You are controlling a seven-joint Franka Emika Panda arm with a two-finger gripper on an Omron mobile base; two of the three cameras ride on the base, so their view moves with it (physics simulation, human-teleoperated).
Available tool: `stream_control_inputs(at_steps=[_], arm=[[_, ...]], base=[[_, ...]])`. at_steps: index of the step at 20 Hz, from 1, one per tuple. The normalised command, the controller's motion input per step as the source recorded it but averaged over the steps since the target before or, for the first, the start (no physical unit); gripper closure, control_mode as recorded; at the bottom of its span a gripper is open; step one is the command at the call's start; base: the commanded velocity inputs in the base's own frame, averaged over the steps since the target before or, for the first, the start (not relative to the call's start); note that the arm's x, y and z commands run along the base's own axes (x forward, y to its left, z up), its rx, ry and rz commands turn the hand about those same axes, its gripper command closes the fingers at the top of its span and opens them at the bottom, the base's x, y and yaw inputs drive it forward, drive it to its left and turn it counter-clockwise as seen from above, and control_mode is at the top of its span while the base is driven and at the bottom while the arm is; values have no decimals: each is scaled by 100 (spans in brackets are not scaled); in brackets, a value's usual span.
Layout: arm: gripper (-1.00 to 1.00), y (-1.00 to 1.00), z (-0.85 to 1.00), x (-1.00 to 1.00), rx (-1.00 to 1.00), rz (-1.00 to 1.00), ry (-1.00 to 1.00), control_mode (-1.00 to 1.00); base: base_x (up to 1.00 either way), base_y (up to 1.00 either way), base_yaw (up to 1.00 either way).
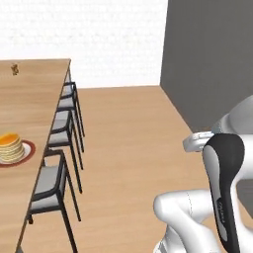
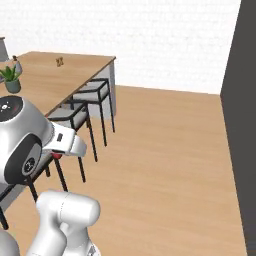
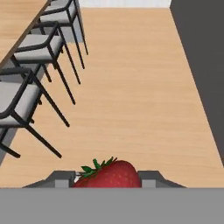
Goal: Take the strawberry from the fridge and place it on top of the pancake, located on the dining counter.
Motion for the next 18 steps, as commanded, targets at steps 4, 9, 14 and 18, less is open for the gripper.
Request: stream_control_inputs(at_steps=[4, 9, 14, 18], arm=[[100, 0, 0, 0, 0, 0, 0, 100], [100, 0, 0, 0, 0, 0, 0, 100], [100, 0, 0, 0, 0, 0, 0, 100], [100, 0, 0, 0, 0, 0, 0, 100]], base=[[67, -77, 34], [71, -47, 41], [74, -5, 52], [61, 0, 56]])
